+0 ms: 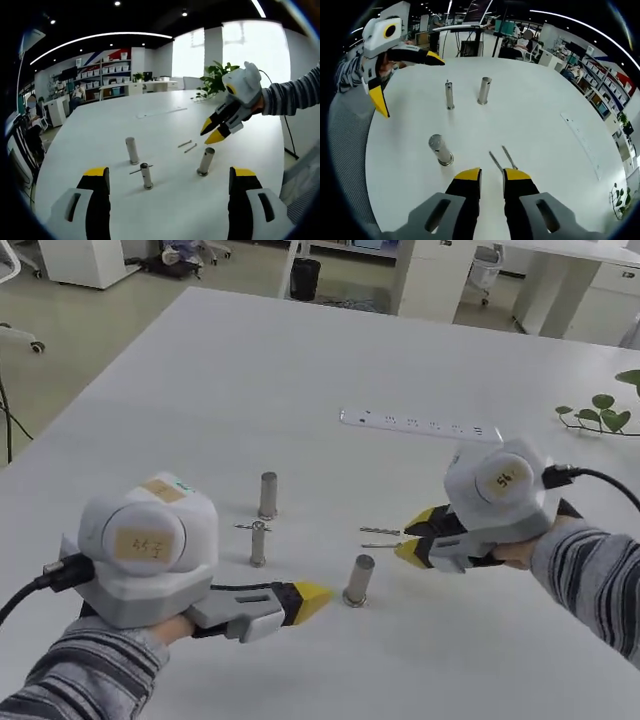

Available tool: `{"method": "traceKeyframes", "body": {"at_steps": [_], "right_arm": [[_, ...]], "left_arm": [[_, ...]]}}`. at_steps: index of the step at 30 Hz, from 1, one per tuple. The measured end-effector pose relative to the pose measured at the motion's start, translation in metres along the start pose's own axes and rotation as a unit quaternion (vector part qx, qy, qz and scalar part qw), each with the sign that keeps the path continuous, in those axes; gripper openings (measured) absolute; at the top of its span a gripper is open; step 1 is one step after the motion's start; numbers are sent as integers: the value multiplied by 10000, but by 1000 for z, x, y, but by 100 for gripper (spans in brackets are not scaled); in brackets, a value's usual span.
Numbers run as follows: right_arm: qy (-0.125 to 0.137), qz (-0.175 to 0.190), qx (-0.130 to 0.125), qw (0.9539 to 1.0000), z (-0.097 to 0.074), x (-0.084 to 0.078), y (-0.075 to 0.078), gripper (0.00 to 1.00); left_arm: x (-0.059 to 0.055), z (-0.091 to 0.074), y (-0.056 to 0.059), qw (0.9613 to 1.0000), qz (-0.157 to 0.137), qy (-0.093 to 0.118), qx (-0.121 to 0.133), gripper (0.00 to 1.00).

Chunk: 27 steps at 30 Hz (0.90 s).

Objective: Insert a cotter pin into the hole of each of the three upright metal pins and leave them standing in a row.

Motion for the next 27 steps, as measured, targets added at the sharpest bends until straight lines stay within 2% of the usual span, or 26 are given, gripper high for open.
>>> {"method": "traceKeyframes", "body": {"at_steps": [3, 4, 7, 11, 14, 17, 23, 27], "right_arm": [[-143, -90, 142, 9998, 6, -2, 5, 12], [-207, -134, 258, 9994, 8, -2, 5, 12], [-255, -117, 384, 9989, 12, -2, 8, 12], [-461, -381, 470, 9971, 19, -5, 10, 12], [-587, -555, 638, 9947, 23, -6, 6, 11], [-749, -862, 616, 9915, 29, -7, 7, 9], [-767, -946, 684, 9902, 32, -4, 8, 8], [-833, -1018, 831, 9878, 34, -4, 7, 7]], "left_arm": [[2, 0, 2, 10000, 53, 30, -22, 99], [1, 0, 2, 10000, 64, 15, -23, 99], [0, 1, 2, 10000, 52, -6, -39, 99], [-2, 4, 2, 9999, 52, -69, -54, 98], [-2, 5, 3, 9999, 57, -74, -74, 98], [-3, 6, 2, 9999, 82, -120, -65, 98], [-4, 6, 1, 9999, 72, -126, -60, 97], [-5, 7, 2, 9998, 90, -159, -74, 97]]}}
Point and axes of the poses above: the centre of the closed fingertips' face, and the gripper's own axes: z roughly forward along the fingers, y roughly to its right, x roughly out of its top, the point moved 3 cm from there along -z, roughly backward along the fingers, and after that the axes turned 15 degrees about -y, right-handed, at the moved point
